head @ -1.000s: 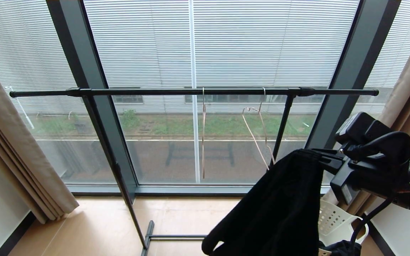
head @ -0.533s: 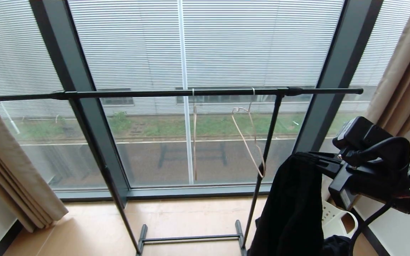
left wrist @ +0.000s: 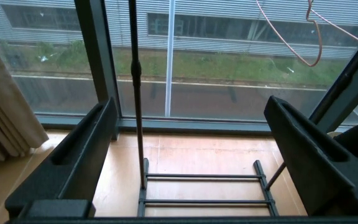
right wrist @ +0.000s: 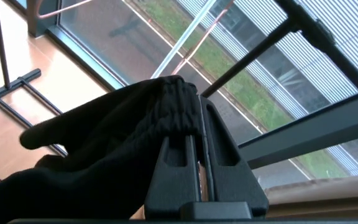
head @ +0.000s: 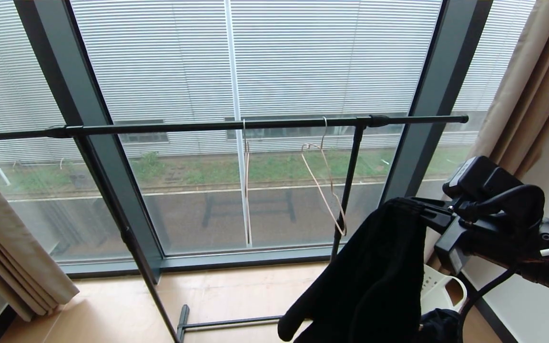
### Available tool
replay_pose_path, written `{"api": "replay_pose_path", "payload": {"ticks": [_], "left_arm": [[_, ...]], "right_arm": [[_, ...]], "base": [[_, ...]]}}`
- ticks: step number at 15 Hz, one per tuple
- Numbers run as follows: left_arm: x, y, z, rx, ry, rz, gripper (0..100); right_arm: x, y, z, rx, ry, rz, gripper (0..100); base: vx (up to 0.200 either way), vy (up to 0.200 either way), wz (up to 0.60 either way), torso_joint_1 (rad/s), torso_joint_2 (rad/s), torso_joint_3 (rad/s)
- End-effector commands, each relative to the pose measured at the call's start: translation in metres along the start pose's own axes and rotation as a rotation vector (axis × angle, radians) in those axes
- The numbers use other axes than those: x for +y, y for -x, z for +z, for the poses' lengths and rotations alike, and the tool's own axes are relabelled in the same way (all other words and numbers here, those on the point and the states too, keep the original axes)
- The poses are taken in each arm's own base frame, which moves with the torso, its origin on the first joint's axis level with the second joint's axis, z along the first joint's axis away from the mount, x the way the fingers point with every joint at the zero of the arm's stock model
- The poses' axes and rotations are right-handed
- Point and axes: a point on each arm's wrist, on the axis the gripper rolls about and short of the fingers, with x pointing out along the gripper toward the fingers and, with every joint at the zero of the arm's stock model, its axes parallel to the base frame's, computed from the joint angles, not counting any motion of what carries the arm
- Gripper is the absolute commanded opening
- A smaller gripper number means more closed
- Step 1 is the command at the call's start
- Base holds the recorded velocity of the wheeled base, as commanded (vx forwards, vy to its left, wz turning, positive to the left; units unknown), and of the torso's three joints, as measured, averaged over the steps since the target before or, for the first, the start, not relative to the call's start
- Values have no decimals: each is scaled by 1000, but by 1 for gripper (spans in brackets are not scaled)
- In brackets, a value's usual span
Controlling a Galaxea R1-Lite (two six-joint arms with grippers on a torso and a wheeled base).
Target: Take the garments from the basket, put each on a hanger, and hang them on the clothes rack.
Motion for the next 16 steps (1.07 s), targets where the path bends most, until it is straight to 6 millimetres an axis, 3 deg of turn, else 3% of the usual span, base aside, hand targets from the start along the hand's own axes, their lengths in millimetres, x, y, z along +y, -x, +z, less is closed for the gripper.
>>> {"api": "replay_pose_path", "payload": {"ticks": [1,6,12,16], "left_arm": [[0,0,0,1,1,1,100],[0,0,0,1,1,1,100],[0,0,0,1,1,1,100],[0,0,0,1,1,2,100]], "right_arm": [[1,-2,-1,6,3,3,0],[0,-2,-1,4,3,2,0],[1,-1,-2,6,3,3,0],[1,-2,-1,6,3,3,0]], "base": [[0,0,0,0,0,0],[0,0,0,0,0,0],[-200,0,0,-1,2,1],[0,0,0,0,0,0]]}}
